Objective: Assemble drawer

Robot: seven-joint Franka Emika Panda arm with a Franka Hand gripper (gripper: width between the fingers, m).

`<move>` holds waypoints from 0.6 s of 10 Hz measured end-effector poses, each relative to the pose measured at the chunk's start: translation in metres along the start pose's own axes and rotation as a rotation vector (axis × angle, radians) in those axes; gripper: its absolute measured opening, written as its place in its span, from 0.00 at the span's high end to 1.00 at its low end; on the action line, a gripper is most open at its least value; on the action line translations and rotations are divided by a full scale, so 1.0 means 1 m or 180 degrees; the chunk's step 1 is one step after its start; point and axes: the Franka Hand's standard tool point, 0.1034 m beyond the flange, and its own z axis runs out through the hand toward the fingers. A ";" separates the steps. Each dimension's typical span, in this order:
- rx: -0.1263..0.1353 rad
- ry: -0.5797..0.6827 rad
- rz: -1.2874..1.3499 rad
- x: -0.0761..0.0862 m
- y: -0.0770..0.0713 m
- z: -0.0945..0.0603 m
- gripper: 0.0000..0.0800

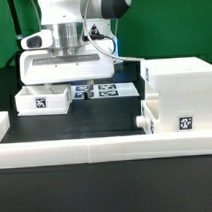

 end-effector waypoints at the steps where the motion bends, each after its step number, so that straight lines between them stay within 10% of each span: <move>1: -0.0004 0.0008 -0.0004 0.000 0.000 0.000 0.46; 3: -0.0006 0.0005 -0.0024 -0.001 0.001 0.001 0.85; 6: -0.0007 0.0008 -0.0030 -0.001 0.001 0.001 0.95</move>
Offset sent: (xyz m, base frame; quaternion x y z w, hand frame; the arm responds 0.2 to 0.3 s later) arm -0.0033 -0.0008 -0.0069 0.0002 0.0110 -0.0011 0.9999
